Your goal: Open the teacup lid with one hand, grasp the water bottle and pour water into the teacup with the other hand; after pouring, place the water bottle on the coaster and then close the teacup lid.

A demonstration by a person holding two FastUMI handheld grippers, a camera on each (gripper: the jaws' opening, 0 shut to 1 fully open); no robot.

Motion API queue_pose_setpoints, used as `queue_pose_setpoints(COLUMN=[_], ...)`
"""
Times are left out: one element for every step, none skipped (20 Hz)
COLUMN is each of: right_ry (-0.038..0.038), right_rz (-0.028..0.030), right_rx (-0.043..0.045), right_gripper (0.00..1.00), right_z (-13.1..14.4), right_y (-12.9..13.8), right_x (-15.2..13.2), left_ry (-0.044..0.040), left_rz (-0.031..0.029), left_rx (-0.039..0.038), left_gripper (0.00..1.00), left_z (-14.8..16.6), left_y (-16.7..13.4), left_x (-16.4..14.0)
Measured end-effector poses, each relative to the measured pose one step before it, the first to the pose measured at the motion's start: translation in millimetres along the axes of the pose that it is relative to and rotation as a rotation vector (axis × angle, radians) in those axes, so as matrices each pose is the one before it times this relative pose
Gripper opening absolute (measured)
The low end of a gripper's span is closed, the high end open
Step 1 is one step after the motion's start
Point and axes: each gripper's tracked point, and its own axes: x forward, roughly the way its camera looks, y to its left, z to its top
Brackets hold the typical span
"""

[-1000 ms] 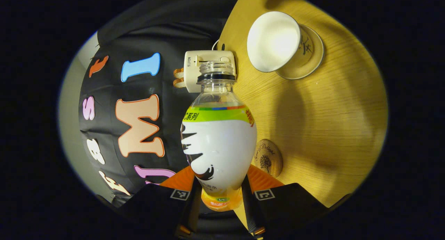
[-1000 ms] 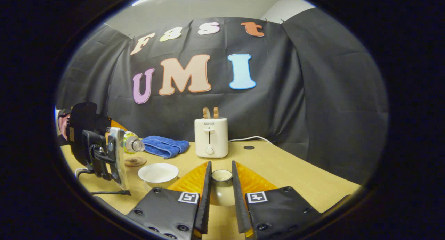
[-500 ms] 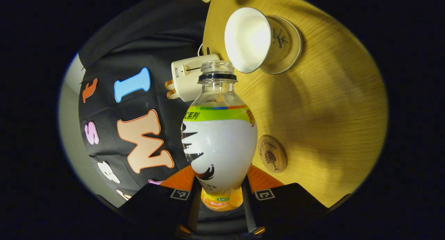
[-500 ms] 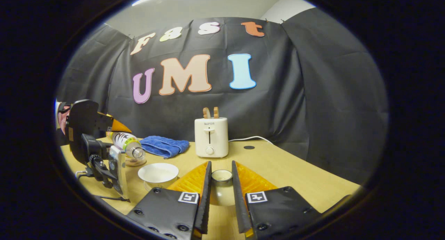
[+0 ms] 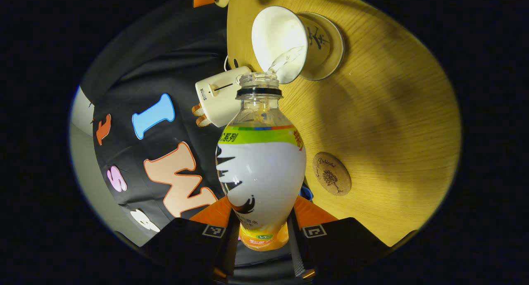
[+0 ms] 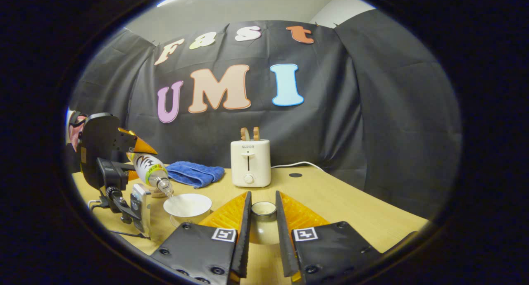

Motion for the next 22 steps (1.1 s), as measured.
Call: queue_pose_setpoints(right_ry=[-0.00067, 0.00012, 0.00015, -0.00028, 0.00040, 0.00021, -0.00004, 0.00022, 0.00039, -0.00054, -0.00002, 0.00019, -0.00039, 0.00014, 0.00011, 0.00001, -0.00013, 0.00018, -0.00009, -0.00001, -0.00047, 0.00012], right_rz=[0.00011, 0.00005, -0.00005, -0.00008, 0.00004, 0.00002, -0.00003, -0.00005, 0.00004, 0.00003, -0.00011, 0.00088, 0.00375, 0.00249, 0.00109, 0.00018, 0.00029, 0.00059, 0.00034, 0.00009, -0.00010, 0.00000], right_rx=[0.00000, -0.00016, 0.00001, -0.00001, -0.00003, 0.00002, -0.00010, 0.00013, -0.00010, -0.00001, 0.00002, 0.00000, -0.00004, 0.00002, -0.00007, 0.00013, 0.00004, -0.00011, 0.00026, -0.00028, 0.00027, 0.00008], right_gripper=[0.36, 0.36, 0.36, 0.36, 0.36, 0.36, 0.36, 0.36, 0.36, 0.36, 0.36, 0.36, 0.36, 0.36, 0.36, 0.36, 0.36, 0.36, 0.36, 0.36, 0.36, 0.36], right_z=[0.21, 0.22, 0.06, 0.22, -0.18, 0.05, -0.33, 0.22, -0.56, 0.55, -0.22, -0.20, -0.26, 0.64, -0.09, -0.18, -0.45, 0.34, -0.11, 0.40, -0.08, -0.19], right_y=[-0.13, -0.08, -0.04, -0.09, 0.25, -0.24, 0.13, 0.14, 0.17, -0.02, -0.02, 0.15, 0.68, 0.73, -0.07, 0.09, -0.27, 0.08, 0.41, -0.15, -0.20, 0.18], right_x=[-0.45, 0.29, -0.35, 0.06, -0.18, 0.19, 0.56, 0.11, -0.14, -0.28, 0.20, -0.14, -0.37, 0.19, -0.03, 0.24, -0.11, -0.24, -0.23, 0.16, 0.13, 0.17], left_ry=[-0.00115, -0.00266, 0.00103, 0.00122, -0.00038, 0.00084, 0.00374, 0.00341, 0.00050, 0.00076, 0.00279, 0.00089, 0.00422, 0.00548, 0.00524, 0.00458, 0.00329, 0.00192, 0.00054, -0.00098, -0.00167, -0.00191], left_rz=[-0.00020, 0.00541, 0.00370, 0.00373, 0.00237, 0.00439, 0.00175, 0.00226, 0.00174, 0.00632, 0.00360, 0.00356, 0.00248, 0.00148, 0.00094, 0.00046, 0.00268, 0.00237, 0.00114, 0.00157, 0.00453, 0.00267], left_rx=[0.01914, 0.01874, 0.01583, 0.01584, 0.01753, 0.01752, 0.01621, 0.01359, 0.01707, 0.02063, 0.01880, 0.01447, 0.01452, 0.01506, 0.01378, 0.01403, 0.01341, 0.01077, 0.00533, 0.00198, 0.00289, 0.00218], left_gripper=[0.52, 0.53, 0.52, 0.52, 0.52, 0.52, 0.52, 0.51, 0.53, 0.52, 0.52, 0.53, 0.53, 0.53, 0.52, 0.52, 0.52, 0.52, 0.52, 0.53, 0.52, 0.52], left_z=[0.44, 1.13, 0.51, -0.21, 0.14, -0.64, -0.85, -0.77, -0.30, -0.38, -0.64, -1.57, -1.20, -1.40, -1.12, -0.98, -0.66, -0.26, 0.65, 0.83, 1.19, 1.58], left_y=[2.49, 3.88, 3.52, 5.22, 3.97, 4.71, 3.13, 3.68, 2.46, 4.20, 3.63, 3.19, 2.45, 3.17, 2.71, 2.92, 1.73, 2.35, 1.58, 0.69, 0.98, 1.93], left_x=[0.20, -0.02, 0.54, -1.55, -0.75, 1.60, -0.48, -1.07, -0.65, -0.30, -0.52, -0.06, -1.44, 0.19, 0.34, 0.20, -0.09, -0.19, -0.16, -0.72, 0.59, 0.79])
